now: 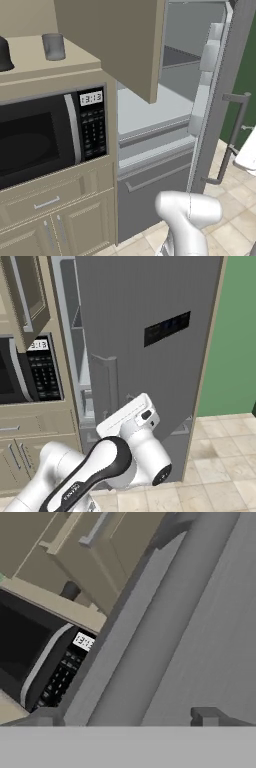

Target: There is a bowl on the dining counter. Grab a lemon wedge from the fridge and place it in the bowl. Then get the liquor bottle and glass cup from the cabinet and place them next to the bowl.

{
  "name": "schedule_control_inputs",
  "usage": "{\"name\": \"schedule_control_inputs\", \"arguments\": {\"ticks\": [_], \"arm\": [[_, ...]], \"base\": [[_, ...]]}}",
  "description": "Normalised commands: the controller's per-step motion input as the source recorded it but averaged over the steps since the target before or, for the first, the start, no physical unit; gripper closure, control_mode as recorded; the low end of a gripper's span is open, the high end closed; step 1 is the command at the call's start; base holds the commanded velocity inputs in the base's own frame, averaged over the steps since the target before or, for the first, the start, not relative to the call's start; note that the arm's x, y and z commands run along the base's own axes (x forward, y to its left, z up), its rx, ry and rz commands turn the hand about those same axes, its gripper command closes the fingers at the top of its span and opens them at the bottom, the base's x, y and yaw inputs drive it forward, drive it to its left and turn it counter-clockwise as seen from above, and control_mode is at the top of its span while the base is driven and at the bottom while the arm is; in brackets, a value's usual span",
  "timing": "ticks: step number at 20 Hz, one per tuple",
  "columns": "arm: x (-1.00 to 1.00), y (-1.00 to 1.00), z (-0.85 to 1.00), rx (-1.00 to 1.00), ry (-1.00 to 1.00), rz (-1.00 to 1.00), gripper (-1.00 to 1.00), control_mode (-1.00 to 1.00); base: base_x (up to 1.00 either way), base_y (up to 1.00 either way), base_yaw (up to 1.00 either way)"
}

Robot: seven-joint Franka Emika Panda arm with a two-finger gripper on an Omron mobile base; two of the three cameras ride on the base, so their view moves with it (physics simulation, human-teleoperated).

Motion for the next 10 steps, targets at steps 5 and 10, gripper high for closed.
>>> {"name": "schedule_control_inputs", "arguments": {"ticks": [5, 10], "arm": [[-0.22, 0.00, 0.00, 0.20, 0.18, 0.07, -1.00, -1.00], [-0.74, 0.11, 0.07, 0.04, -0.08, 0.11, -1.00, -1.00]], "base": [[0.00, 0.00, 0.00], [0.00, 0.00, 0.00]]}}
